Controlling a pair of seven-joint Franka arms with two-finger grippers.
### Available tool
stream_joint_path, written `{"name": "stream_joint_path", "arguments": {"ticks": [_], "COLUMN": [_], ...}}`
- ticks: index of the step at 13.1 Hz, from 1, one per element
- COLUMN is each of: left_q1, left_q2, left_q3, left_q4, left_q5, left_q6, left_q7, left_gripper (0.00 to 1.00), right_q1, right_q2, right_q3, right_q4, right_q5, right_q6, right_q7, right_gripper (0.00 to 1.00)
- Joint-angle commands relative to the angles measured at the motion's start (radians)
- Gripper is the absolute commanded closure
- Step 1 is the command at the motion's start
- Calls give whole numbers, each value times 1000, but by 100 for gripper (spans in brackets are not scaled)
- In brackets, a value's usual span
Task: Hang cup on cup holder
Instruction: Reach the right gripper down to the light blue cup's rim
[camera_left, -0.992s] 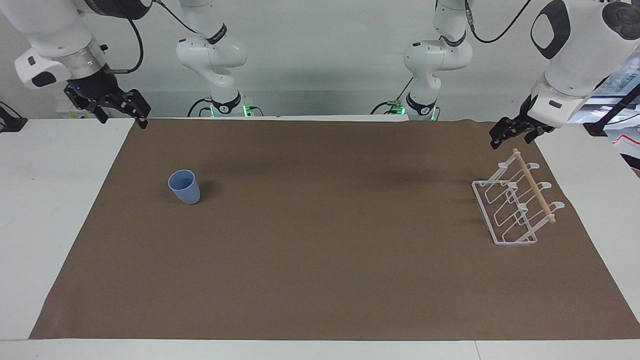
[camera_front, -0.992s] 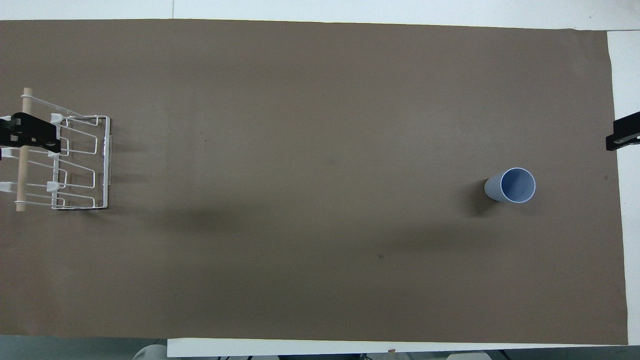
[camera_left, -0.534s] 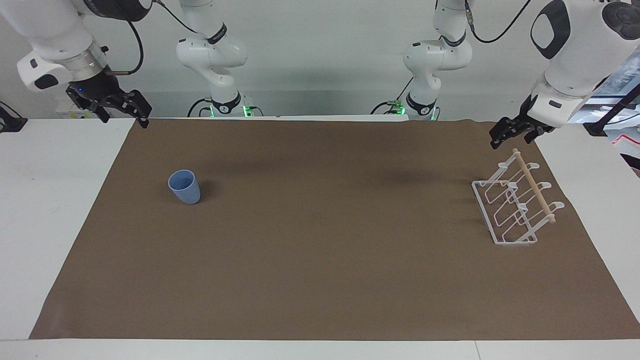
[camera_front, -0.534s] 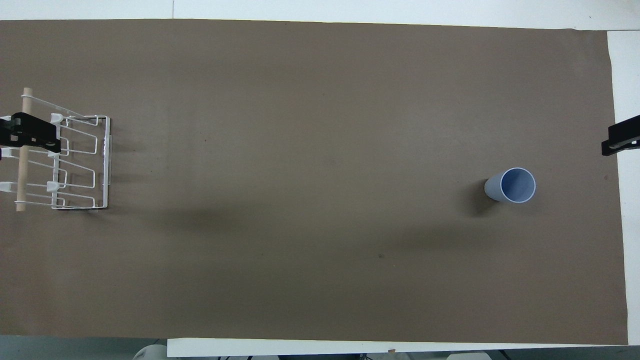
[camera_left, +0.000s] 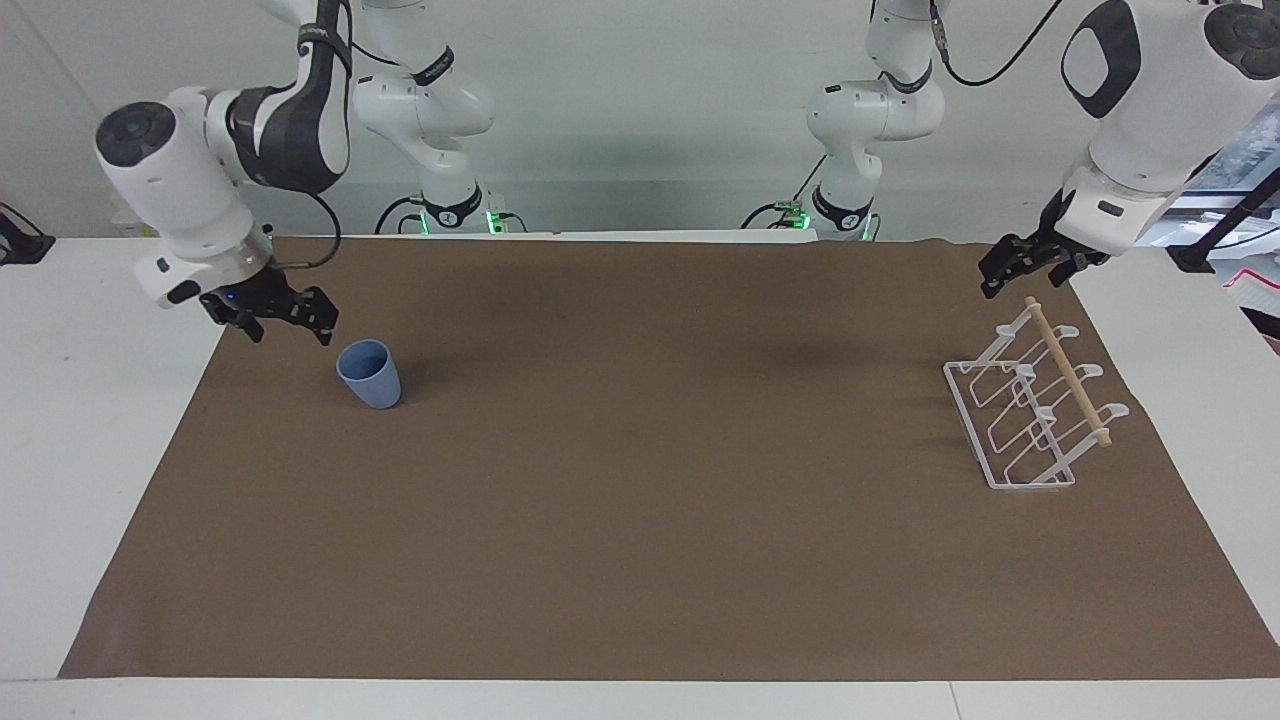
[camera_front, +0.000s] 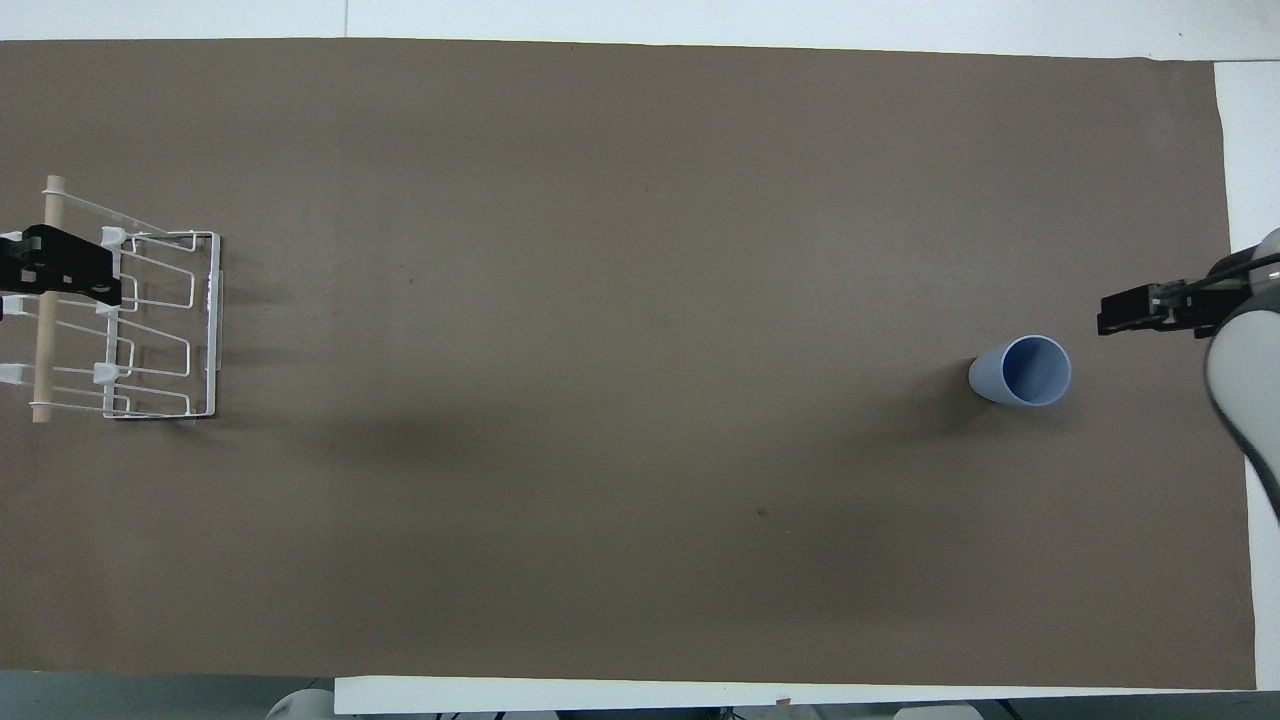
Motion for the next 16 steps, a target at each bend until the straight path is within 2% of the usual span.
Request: {"name": "stream_joint_path", "arguments": {"ticks": [1,4,5,8,10,13,14,16], "left_q1": [-1,-1,-1,-1,-1,-10,-10,-5], "left_q2": [-6,-6,-6,-6,-6,-12,-14,-14], "left_q3": [6,6,6,6,6,6,6,6], "left_q4": [-6,-6,-6,-6,-6,-7,-9,-13], "left_q5": [-12,-12,-12,-12,-12,-7,-7,-7], "left_q6": [-4,-4,-4,-4,-4,-18,-18,-14], "left_q7": [7,7,7,7,7,7,5,-16], "left_gripper": [0,0,0,0,0,0,0,0], "right_q1": [-2,-12,-16,-41,-36,-30,-30,-30], "right_q2": [-29,-16,-15,51,86,85,80,79], "right_q3": [3,3,1,1,1,1,1,1], "right_q4": [-83,-135,-141,-145,-143,-161,-174,-178], "right_q5": [8,23,63,143,143,143,143,143], "right_q6": [50,94,106,183,220,231,232,231], "right_q7": [-50,-133,-160,-280,-294,-299,-302,-363], "right_gripper": [0,0,0,0,1,4,13,49]}}
